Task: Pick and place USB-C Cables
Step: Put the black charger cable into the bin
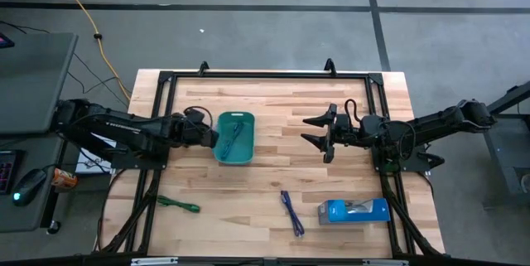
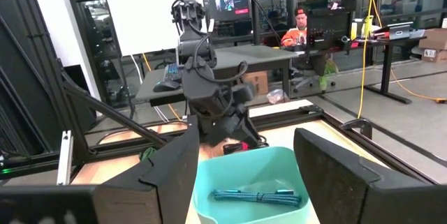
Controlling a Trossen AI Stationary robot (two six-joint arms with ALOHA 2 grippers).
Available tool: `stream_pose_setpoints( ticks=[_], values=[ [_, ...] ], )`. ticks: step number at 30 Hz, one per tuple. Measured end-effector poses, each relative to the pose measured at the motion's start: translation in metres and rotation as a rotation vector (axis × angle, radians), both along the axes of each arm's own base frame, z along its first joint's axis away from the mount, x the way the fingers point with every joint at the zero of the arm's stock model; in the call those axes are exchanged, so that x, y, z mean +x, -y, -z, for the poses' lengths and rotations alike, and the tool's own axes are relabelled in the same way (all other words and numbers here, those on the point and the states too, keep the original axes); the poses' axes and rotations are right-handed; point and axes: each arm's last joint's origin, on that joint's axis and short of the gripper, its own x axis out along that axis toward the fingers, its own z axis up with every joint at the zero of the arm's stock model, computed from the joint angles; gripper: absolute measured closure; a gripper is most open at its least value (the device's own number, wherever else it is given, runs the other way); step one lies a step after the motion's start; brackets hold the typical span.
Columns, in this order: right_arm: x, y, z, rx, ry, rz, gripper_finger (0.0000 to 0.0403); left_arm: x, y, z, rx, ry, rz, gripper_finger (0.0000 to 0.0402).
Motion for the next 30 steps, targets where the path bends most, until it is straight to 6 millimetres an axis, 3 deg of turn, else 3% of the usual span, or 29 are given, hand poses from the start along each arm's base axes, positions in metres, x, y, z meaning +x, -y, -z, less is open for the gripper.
stream_pose_setpoints(
  ticks=[5,8,30],
  values=[
    [0.0,0.0,0.0,-0.001,-0.003,0.0,0.0176,-0.022,0.003,-0.003,-0.059,-0.021,-0.144,0.0314],
    [0.0,0.0,0.0,-0.001,-0.003,0.0,0.0176,-0.027,0.006,-0.002,-0.101,-0.063,-0.142,0.0314],
    [0.0,0.0,0.0,0.0,-0.002,0.0,0.0176,-0.022,0.007,-0.003,-0.051,-0.04,-0.103,0.0303]
  ],
)
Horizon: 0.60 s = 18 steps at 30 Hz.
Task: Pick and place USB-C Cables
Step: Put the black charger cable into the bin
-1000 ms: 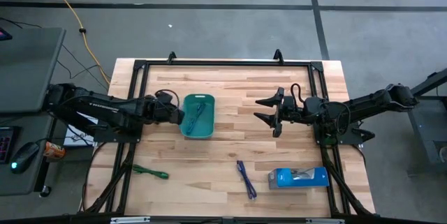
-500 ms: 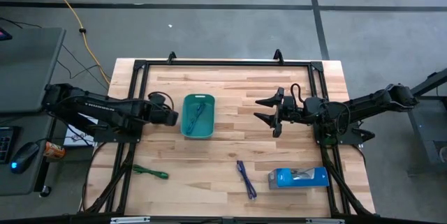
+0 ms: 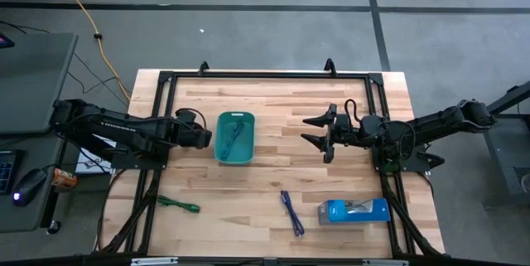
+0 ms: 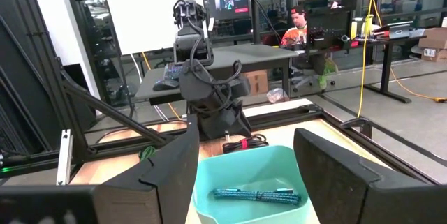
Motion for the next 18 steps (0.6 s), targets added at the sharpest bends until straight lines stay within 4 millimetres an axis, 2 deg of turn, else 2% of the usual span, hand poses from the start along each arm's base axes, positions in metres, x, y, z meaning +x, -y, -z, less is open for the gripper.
stream_pose_setpoints(
  ticks=[8,11,18],
  values=[
    [0.0,0.0,0.0,0.0,0.0,0.0,0.0176,0.0,-0.0001,-0.0003,0.016,-0.003,0.001,0.023],
    [0.0,0.0,0.0,0.0,0.0,0.0,0.0176,0.0003,0.0014,0.0008,-0.041,-0.029,0.057,0.0205],
    [0.0,0.0001,0.0,0.0,0.0,0.0,0.0176,0.0007,0.0034,0.0019,-0.117,-0.027,0.081,0.0184]
  ],
)
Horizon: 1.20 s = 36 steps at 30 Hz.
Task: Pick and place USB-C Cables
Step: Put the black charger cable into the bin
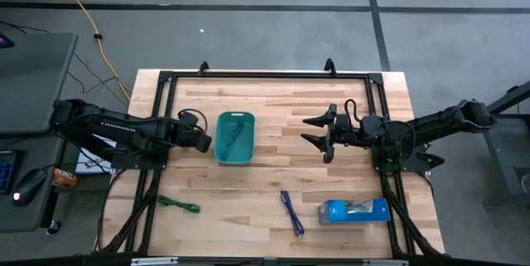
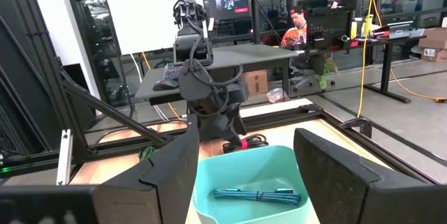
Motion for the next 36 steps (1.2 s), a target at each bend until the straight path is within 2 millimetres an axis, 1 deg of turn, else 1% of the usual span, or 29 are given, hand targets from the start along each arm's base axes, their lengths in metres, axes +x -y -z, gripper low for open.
stream_pose_setpoints(
  ticks=[10,12,15,19,22,30,36],
  values=[
    [0.0,0.0,0.0,0.0,0.0,0.0,0.0176,0.0,-0.001,-0.001,0.056,0.0,-0.016,0.0187],
    [0.0,0.0,0.0,0.0,0.0,0.0,0.0176,-0.001,-0.002,0.001,0.079,0.01,-0.047,0.0187],
    [0.0,0.0,0.0,0.0,0.0,0.0,0.0176,-0.007,-0.003,0.009,0.108,0.024,-0.127,0.0187],
    [0.0,0.0,0.0,0.0,0.0,0.0,0.0176,-0.016,-0.006,0.02,0.064,0.001,-0.209,0.0187],
    [0.0,0.0,0.0,0.0,0.0,0.0,0.0176,-0.02,-0.009,0.025,0.033,-0.019,-0.241,0.0187],
    [0.0,0.0,0.0,0.0,0.0,0.0,0.0176,-0.022,-0.011,0.027,-0.042,-0.052,-0.239,0.0188],
    [0.0,0.0,0.0,0.0,0.0,0.0,0.0176,-0.019,-0.012,0.034,-0.05,-0.109,-0.246,0.0188]
  ],
)
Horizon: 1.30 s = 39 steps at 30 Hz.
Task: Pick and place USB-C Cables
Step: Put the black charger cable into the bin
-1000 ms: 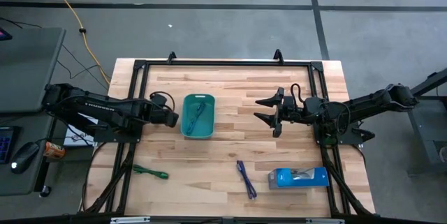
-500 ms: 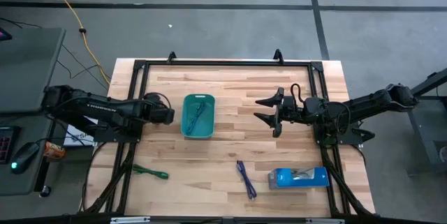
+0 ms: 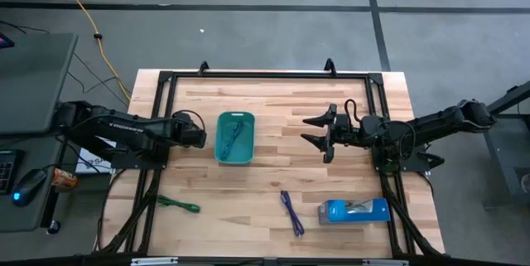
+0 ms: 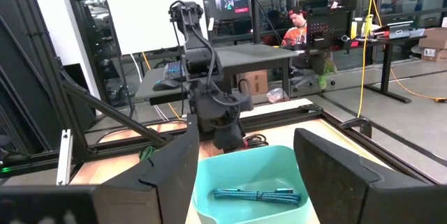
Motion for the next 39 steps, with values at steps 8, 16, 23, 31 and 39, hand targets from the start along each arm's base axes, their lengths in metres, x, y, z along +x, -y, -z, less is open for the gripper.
stream_pose_setpoints(
  ticks=[8,16,23,31,39],
  values=[
    [0.0,0.0,0.0,0.0,0.0,0.0,0.0176,0.007,-0.001,0.016,-0.039,-0.099,-0.021,0.0188],
    [0.0,0.0,0.0,0.0,-0.001,0.0,0.0176,0.012,-0.003,0.015,-0.02,-0.1,0.005,0.0188],
    [0.0,0.0,0.0,0.0,-0.003,0.0,0.0176,0.016,-0.004,0.015,-0.01,-0.071,0.027,0.0188],
    [0.0,0.0,0.0,0.0,-0.002,0.0,0.0176,0.017,-0.004,0.015,-0.012,-0.066,0.027,0.0214],
    [0.0,0.0,0.0,0.0,-0.003,0.0,0.0176,0.017,-0.003,0.015,-0.033,-0.071,0.054,0.03]
  ],
)
